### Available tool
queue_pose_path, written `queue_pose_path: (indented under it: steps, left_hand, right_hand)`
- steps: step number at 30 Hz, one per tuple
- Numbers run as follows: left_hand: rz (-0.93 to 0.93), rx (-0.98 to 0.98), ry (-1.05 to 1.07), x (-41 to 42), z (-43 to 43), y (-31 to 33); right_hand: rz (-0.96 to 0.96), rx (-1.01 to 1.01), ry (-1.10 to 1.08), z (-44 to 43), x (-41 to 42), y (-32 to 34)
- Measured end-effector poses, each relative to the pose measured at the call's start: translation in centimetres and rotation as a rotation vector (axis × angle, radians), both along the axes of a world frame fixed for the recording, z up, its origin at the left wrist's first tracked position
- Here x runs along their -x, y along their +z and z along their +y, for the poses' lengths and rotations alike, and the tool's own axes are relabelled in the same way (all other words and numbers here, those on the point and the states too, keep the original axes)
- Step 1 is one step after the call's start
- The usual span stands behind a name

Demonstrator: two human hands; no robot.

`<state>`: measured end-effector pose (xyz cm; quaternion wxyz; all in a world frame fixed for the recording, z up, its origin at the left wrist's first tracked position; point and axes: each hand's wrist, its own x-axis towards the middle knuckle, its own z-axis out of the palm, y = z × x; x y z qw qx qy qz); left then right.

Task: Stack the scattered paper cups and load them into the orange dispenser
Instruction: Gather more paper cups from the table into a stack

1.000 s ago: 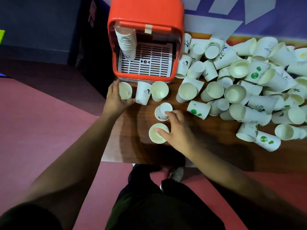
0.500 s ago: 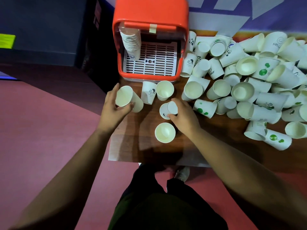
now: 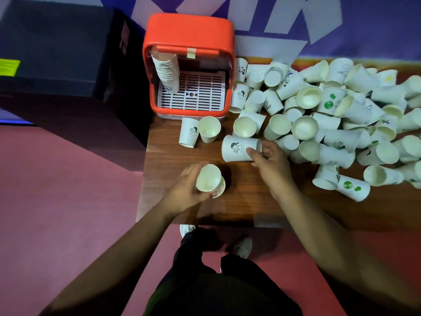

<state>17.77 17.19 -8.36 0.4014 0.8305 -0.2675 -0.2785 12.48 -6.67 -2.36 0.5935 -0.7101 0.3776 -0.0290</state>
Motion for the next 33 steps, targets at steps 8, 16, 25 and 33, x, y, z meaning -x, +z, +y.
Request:
queue_pose_path:
  steps: [8, 16, 25, 33]
  left_hand:
    - [-0.042, -0.119, -0.091, 1.0, -0.5, -0.4]
    - [0.299, 0.351, 0.189, 0.5, -0.3, 4.5]
    - [-0.135, -0.022, -0.058, -0.1, 1.2, 2.2]
    - [0.067, -0.074, -0.108, 0.5, -0.1, -1.1]
  right_hand:
    - [0.057, -0.482, -0.083, 1.0, 2.7, -0.5]
    - [0.075, -0.622, 0.084, 3.4, 2.9, 0.3]
    - [0.287, -0.108, 0.206, 4.9, 3.2, -3.2]
    - [0.303, 0.03, 0.531, 6.2, 4.3, -5.6]
